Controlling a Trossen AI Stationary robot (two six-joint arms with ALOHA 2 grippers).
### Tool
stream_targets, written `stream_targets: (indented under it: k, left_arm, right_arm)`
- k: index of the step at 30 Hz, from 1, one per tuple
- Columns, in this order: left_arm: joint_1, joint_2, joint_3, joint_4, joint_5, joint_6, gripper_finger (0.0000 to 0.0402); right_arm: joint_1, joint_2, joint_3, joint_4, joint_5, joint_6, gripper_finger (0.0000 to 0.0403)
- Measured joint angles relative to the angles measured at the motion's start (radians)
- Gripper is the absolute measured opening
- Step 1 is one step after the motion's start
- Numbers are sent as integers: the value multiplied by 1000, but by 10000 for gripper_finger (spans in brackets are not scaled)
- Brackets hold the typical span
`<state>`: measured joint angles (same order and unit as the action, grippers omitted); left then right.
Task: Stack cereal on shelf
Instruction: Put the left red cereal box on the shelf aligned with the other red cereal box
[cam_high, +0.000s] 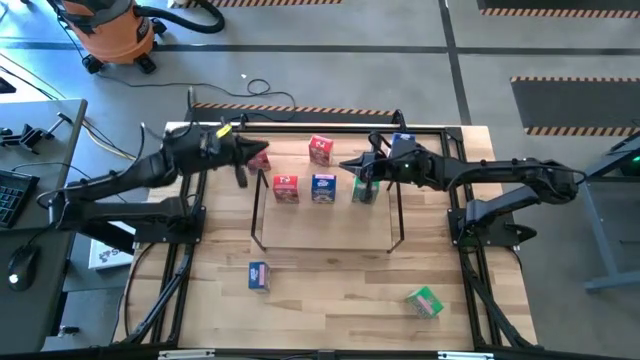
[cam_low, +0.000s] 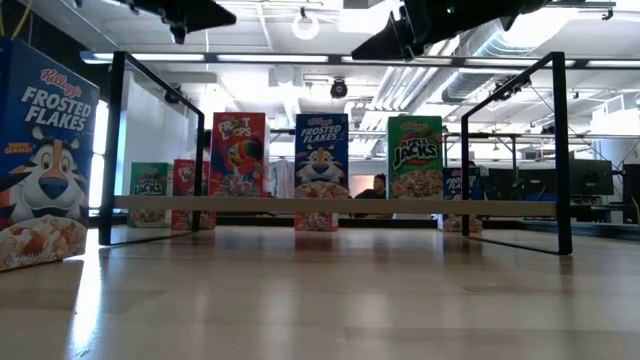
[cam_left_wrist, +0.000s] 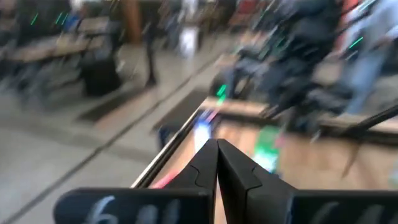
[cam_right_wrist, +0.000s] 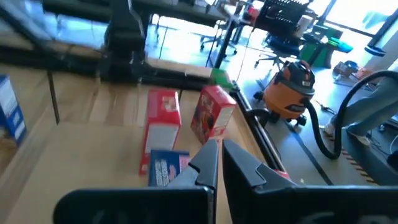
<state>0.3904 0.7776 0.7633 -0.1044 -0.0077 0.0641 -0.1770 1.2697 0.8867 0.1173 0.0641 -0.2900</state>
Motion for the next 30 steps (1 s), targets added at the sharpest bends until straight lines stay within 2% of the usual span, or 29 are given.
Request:
stream_targets:
  k: [6, 10, 16, 21, 26, 30]
  left_arm:
    - [112, 161, 228, -446, -54, 80, 41]
    - [190, 279, 347, -675, -56, 113, 74]
    - [291, 445, 463, -897, -23, 180, 120]
    - [342, 585, 508, -1021, 4, 238, 160]
    - [369, 681, 519, -1037, 33, 241, 199]
    - [377, 709, 519, -1014, 28, 256, 222]
  right_arm:
    - [-59, 14, -25, -34, -215, -28, 1]
    - [-74, 11, -99, 68, -233, -7, 0]
    - [-76, 10, -206, 255, -249, 21, 0]
    - [-76, 10, -218, 268, -286, 37, 0]
    - [-76, 10, -218, 266, -300, 28, 0]
    - [-76, 10, -218, 265, -300, 21, 0]
